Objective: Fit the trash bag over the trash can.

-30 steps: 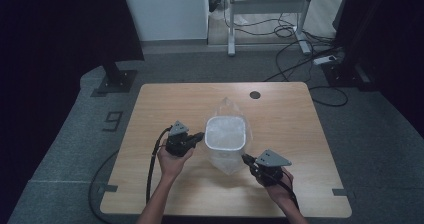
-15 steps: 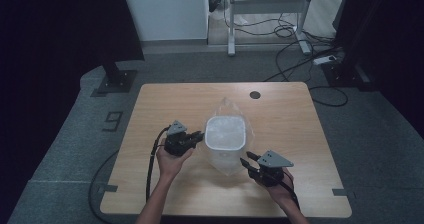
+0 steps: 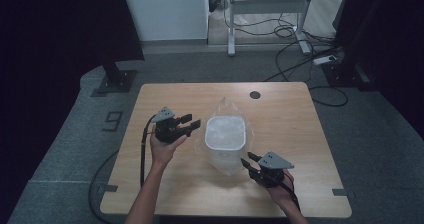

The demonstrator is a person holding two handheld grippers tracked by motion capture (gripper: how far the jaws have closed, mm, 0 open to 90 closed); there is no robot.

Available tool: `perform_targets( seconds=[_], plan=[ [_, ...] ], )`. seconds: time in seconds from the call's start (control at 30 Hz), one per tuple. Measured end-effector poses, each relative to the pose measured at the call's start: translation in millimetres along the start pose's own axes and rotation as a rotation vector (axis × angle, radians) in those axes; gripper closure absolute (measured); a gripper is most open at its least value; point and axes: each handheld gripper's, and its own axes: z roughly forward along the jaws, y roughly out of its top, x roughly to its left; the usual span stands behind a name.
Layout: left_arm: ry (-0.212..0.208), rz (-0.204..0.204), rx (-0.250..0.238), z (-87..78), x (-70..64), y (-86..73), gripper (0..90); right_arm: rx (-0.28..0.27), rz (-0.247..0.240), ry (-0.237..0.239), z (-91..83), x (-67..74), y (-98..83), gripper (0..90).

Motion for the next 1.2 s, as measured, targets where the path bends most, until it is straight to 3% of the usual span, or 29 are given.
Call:
perform_targets(
  seconds=[0.2, 0.37, 0.5, 0.63, 0.7, 0.8, 0.93, 1.2],
  plan=[
    [-0.081, 0.054, 0.04, 25.0, 17.0, 10.3, 47.5, 0.005, -0.039, 0.0, 4.8, 8.3, -0.8, 63.7],
    [-0.151, 0.063, 0.093, 41.5, 30.3, 19.3, 46.5, 0.004, -0.066, -0.009, 5.3, 13.1, -0.4, 63.7],
    [-0.154, 0.073, 0.164, 59.1, 34.8, 25.2, 45.6, 0.009, -0.077, -0.022, 5.0, 14.3, -1.8, 63.7],
    [-0.161, 0.064, 0.198, 72.4, 37.4, 23.6, 47.9, 0.012, -0.073, -0.028, 3.8, 13.9, -2.5, 63.7],
    [-0.181, 0.058, 0.213, 76.7, 37.8, 20.6, 54.3, 0.011, -0.076, -0.028, 3.5, 14.1, -2.4, 63.7],
    [-0.174, 0.056, 0.246, 80.2, 37.0, 15.9, 70.5, 0.01, -0.081, -0.024, 2.9, 13.9, -1.5, 63.7],
    [-0.173, 0.075, 0.242, 78.5, 34.1, 9.1, 88.5, 0.001, -0.08, -0.021, 2.6, 13.3, -1.1, 66.2],
    [-0.153, 0.126, 0.201, 71.3, 23.4, 0.5, 90.0, -0.015, -0.08, -0.016, 4.6, 13.5, -3.3, 81.4]
  ],
)
